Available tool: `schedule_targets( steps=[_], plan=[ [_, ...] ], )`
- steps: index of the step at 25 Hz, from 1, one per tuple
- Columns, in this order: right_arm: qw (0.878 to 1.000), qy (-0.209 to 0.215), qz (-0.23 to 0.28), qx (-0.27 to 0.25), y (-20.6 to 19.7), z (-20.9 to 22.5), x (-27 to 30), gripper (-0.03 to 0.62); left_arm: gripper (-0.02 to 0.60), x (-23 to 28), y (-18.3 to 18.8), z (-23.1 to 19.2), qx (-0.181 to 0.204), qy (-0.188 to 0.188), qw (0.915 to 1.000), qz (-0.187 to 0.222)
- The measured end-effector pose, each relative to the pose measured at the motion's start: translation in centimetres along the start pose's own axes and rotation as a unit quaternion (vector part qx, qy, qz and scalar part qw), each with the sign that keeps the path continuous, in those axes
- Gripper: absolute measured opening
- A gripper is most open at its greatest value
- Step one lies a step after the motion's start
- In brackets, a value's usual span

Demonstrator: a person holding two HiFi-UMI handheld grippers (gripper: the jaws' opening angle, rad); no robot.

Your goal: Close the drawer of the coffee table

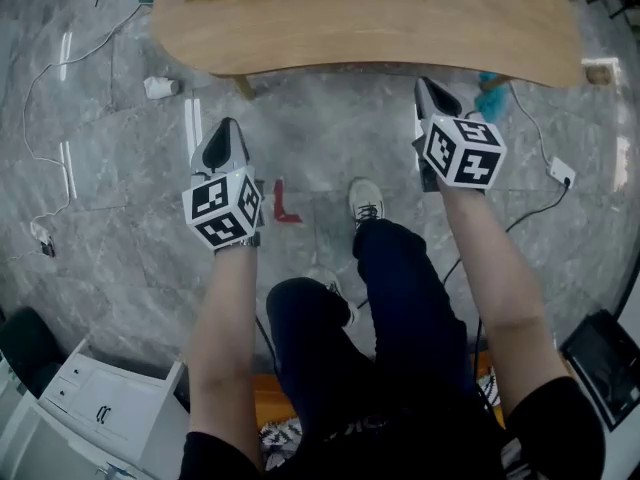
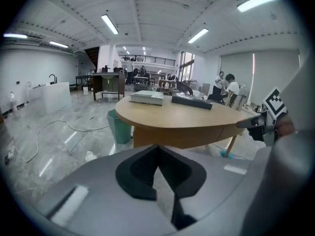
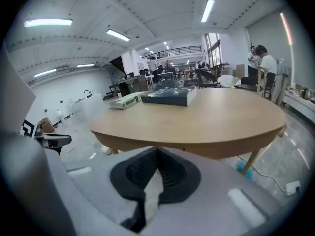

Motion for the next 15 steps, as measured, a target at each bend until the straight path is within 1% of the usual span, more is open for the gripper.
schedule_targets(
  steps=[3,6,7,9,10,11,15],
  plan=[
    [0.999,0.015,-0.027,-0.022,2.9,-2.7,-4.6,0.002,0.005,-5.3,4.0,2.6,-0.001,-0.009,0.9998,-0.017],
    [0.998,0.034,-0.032,-0.034,6.7,-6.3,-9.4,0.002,0.005,-10.2,10.0,4.9,0.004,-0.021,0.9998,-0.005],
    [0.998,0.045,-0.033,-0.035,7.8,-7.8,-11.4,0.002,0.005,-12.1,11.8,5.9,-0.003,-0.031,0.9995,-0.001],
    [0.996,0.075,-0.040,-0.036,9.4,-10.9,-16.4,0.002,0.005,-16.8,14.7,8.4,-0.029,-0.064,0.9975,-0.005],
    [0.994,0.090,-0.043,-0.041,10.2,-12.4,-19.1,0.002,0.005,-19.3,16.0,9.6,-0.037,-0.081,0.9960,-0.010],
    [0.993,0.102,-0.043,-0.048,11.2,-13.8,-21.6,0.002,0.005,-21.6,17.4,10.6,-0.038,-0.094,0.9948,-0.011],
    [0.989,0.128,-0.003,-0.079,16.5,-18.1,-29.1,0.002,0.003,-28.4,23.2,11.8,-0.003,-0.116,0.9931,0.014]
  ],
)
Point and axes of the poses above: the fingertips, and each gripper's own axes: x forward along the fingers, z to its right, y out of its top, the point moved 1 cm from there along -x, backward along the fingers, and after that the axes turned 7 degrees about x, right-handed, at the moved point
